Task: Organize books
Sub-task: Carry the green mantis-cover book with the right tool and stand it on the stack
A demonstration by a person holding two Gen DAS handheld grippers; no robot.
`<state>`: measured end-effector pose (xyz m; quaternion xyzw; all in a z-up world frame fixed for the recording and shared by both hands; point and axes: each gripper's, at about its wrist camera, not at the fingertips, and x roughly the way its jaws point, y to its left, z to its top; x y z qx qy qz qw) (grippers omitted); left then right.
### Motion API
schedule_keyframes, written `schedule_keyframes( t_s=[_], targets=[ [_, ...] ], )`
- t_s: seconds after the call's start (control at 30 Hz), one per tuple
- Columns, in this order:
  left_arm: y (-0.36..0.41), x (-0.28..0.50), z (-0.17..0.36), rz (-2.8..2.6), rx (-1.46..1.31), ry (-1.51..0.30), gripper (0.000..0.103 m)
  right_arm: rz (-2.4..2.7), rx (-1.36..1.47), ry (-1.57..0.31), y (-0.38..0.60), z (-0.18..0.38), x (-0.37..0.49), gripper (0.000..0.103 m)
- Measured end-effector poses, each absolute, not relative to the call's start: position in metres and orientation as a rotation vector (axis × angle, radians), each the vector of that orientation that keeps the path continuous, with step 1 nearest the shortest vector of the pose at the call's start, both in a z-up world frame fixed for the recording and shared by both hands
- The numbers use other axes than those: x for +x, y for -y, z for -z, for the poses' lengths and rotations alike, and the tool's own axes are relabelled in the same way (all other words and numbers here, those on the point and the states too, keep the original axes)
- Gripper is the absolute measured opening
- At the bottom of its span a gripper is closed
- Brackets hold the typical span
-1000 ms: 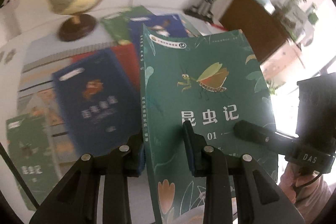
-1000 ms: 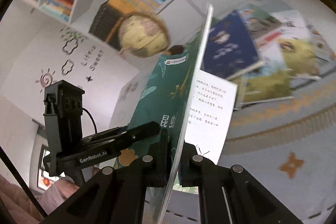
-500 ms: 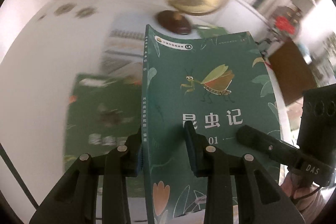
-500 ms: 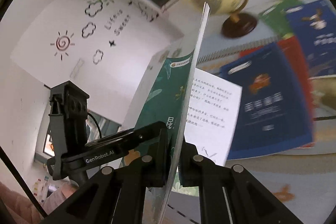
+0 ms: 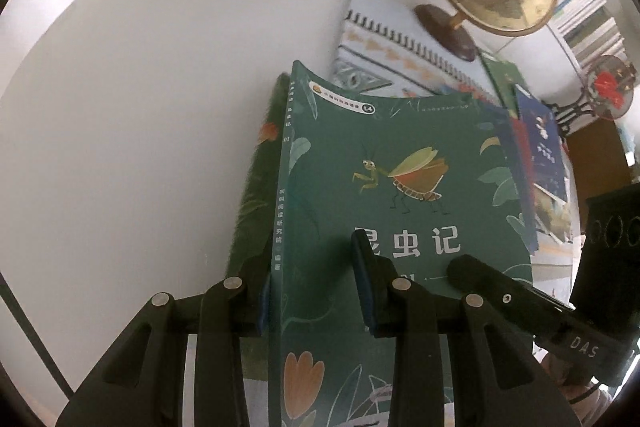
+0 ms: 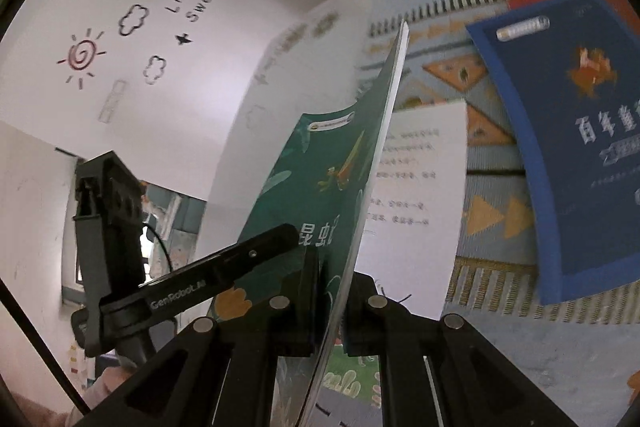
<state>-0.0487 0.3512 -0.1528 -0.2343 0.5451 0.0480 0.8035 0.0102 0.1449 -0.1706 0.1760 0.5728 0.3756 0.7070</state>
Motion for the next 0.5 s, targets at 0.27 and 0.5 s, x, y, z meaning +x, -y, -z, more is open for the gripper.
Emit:
schedule_keyframes(
  t_s=[0.27,0.5],
  targets=[
    [-0.36,-0.047,0.165,-0.121,-0.496,-1.189,0.037,-0.76,0.368,-1.327,-0.168,0.184,0.011,0.008],
    [-0.36,-0.045,0.165,-0.176,-0.424,-1.221,0.039,-0.713,0.402,-1.374,-0.158,0.192,0.014,0.009]
  ],
)
